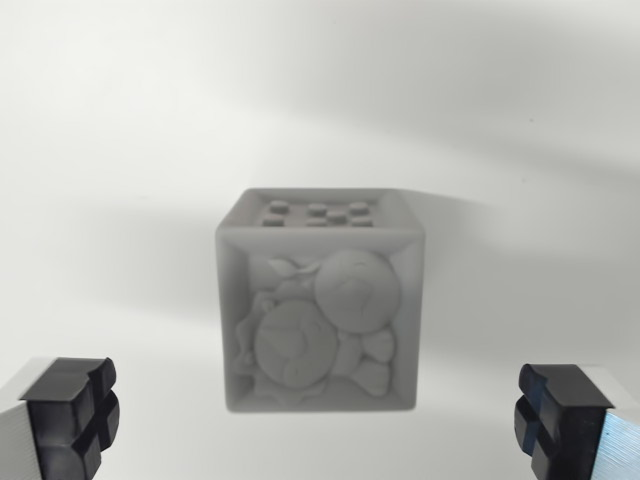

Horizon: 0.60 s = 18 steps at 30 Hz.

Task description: Destack cube

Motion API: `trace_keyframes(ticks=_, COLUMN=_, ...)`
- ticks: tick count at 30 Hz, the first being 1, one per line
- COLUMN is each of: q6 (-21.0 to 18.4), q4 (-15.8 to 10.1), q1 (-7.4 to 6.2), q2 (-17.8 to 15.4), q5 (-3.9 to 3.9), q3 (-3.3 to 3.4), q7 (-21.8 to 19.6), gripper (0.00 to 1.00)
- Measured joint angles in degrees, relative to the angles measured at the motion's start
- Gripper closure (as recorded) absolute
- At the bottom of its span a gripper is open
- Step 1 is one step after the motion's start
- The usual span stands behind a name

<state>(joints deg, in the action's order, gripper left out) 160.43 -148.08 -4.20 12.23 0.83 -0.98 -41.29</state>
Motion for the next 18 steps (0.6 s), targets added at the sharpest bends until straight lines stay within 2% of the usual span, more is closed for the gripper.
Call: trace_keyframes(ticks=18, q6=-11.4, q4=-0.4, q1=-0.03, q2=-11.8, q5=-0.57, q3=-0.02, q7=0.4, gripper=0.0)
